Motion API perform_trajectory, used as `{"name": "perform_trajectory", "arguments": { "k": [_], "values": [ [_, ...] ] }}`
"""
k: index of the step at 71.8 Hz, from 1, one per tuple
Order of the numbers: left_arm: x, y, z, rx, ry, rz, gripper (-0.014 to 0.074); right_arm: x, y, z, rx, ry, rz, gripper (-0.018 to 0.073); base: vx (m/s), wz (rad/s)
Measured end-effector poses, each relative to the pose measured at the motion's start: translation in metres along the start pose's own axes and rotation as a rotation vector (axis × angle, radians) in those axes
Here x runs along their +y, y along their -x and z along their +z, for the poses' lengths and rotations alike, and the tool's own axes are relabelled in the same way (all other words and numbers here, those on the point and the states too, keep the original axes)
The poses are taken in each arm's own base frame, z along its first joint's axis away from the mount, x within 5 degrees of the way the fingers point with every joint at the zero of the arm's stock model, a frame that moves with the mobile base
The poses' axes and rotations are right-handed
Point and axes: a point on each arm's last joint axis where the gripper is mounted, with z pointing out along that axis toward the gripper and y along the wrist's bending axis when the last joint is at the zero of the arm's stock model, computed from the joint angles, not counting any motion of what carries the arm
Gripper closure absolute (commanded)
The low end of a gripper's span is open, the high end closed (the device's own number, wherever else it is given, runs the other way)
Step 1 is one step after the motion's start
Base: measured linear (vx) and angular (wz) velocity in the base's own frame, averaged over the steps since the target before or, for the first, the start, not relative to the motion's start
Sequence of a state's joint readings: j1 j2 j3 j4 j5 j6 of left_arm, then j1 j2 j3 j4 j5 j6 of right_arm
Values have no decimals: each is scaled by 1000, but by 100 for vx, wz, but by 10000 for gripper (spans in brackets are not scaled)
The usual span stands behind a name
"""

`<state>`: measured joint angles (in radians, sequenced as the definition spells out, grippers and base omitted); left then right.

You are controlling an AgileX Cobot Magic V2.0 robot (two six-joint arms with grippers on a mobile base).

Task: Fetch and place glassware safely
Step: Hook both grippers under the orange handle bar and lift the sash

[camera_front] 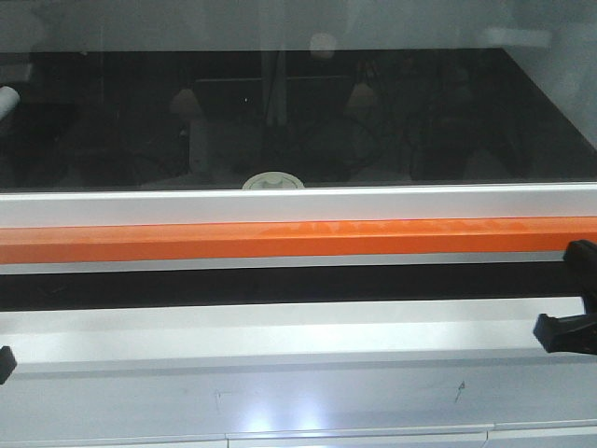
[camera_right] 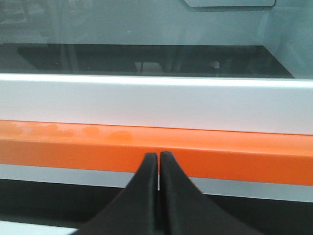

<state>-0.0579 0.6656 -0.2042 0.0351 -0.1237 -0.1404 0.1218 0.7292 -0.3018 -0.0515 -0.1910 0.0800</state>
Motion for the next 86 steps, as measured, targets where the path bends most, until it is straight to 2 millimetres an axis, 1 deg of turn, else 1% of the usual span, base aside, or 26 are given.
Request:
{"name": "perform_trajectory", "arguments": {
  "k": [6,17,25,41,59,86],
  "values": [
    [0,-1,5,11,0,1,603,0,-13,6,5,4,12,560,0,0],
    [0,-4,13,27,-5,23,603,0,-38,10,26,11,19,560,0,0],
    [-1,-3,18,13,-13,39,603,0,-48,13,16,16,22,560,0,0],
    [-1,-5,26,-20,-25,41,603,0,-53,23,7,21,25,560,0,0],
    [-1,-20,29,-76,-45,36,603,0,-55,30,-18,26,27,560,0,0],
    [-2,-19,34,-112,-54,33,603,-1,-56,37,-54,14,47,560,0,0]
  ]
}}
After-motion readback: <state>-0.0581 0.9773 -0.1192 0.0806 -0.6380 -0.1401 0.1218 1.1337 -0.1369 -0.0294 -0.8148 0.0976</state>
